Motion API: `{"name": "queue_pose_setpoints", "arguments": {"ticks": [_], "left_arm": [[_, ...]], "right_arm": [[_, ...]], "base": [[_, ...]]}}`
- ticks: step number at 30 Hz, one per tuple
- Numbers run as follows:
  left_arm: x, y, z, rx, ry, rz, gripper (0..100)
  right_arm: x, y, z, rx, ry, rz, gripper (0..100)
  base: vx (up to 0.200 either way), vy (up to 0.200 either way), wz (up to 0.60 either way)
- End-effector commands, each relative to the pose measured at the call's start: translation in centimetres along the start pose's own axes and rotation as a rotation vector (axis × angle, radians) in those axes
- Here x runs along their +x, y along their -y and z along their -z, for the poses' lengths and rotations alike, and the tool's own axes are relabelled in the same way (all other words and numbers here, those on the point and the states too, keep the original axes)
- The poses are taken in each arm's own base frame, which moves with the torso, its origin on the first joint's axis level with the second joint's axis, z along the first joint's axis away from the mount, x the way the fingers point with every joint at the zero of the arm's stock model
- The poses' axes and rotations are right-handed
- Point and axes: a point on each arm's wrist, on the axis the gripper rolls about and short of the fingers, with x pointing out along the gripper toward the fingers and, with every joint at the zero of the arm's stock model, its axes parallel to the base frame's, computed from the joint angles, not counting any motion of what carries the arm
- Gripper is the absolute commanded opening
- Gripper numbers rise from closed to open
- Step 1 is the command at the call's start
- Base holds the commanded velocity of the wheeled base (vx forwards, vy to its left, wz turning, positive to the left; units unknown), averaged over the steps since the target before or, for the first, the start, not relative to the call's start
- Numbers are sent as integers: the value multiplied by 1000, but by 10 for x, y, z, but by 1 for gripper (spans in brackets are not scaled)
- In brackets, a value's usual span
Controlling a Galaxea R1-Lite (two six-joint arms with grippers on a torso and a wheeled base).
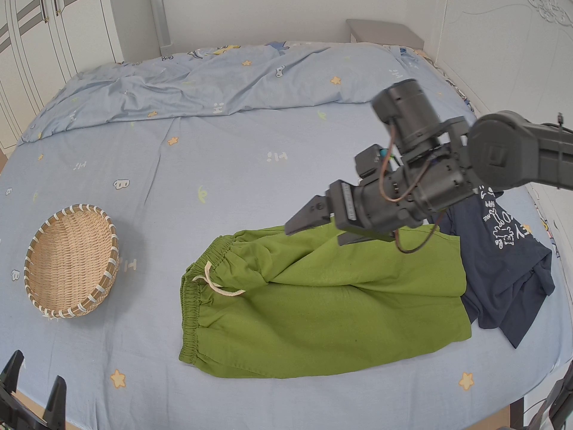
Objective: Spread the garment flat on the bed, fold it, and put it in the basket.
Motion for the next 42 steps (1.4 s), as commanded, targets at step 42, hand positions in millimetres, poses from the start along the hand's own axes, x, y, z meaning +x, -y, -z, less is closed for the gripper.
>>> {"name": "queue_pose_setpoints", "arguments": {"ticks": [42], "left_arm": [[233,-2,73,-764,-969,609,100]], "right_arm": [[-115,108,129,161,288,66,100]], "base": [[0,0,0]]}}
